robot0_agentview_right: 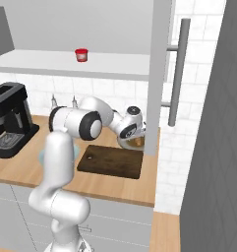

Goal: From the different types of pastries on the counter, select a croissant and place it on the cutting board. Then retrieve a jar of jam from the cabinet and place it alongside the croissant on the cutting board.

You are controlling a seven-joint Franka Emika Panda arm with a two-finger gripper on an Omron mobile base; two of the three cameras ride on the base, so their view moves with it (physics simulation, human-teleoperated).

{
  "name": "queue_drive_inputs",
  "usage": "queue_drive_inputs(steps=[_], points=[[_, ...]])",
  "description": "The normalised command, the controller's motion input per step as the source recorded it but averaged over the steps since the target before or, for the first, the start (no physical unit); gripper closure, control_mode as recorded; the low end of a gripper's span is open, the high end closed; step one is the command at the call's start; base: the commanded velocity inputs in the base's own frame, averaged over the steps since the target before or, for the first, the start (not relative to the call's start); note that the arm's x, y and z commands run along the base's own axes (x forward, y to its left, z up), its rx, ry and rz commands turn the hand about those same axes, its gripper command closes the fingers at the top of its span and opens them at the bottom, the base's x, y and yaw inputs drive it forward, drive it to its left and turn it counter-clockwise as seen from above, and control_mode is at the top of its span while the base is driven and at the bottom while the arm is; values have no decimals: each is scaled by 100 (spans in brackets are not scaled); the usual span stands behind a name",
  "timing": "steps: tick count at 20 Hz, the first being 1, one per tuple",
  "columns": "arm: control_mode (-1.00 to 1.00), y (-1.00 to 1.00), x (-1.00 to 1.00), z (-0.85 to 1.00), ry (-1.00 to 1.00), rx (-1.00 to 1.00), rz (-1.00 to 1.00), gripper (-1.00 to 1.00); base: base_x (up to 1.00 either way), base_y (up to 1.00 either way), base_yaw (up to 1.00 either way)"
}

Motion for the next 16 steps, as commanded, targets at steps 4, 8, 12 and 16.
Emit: queue_drive_inputs(steps=[4, 8, 12, 16], points=[[-100, 0, 10, -52, 12, 0, 6, 100, 0, 0, 0], [-100, -9, 14, -1, 8, 5, 5, 100, 0, 0, 0], [-100, -8, 27, -2, 28, 7, 27, 100, 0, 0, 0], [-100, -17, 1, 34, 20, 2, 26, 100, 0, 0, 0]])
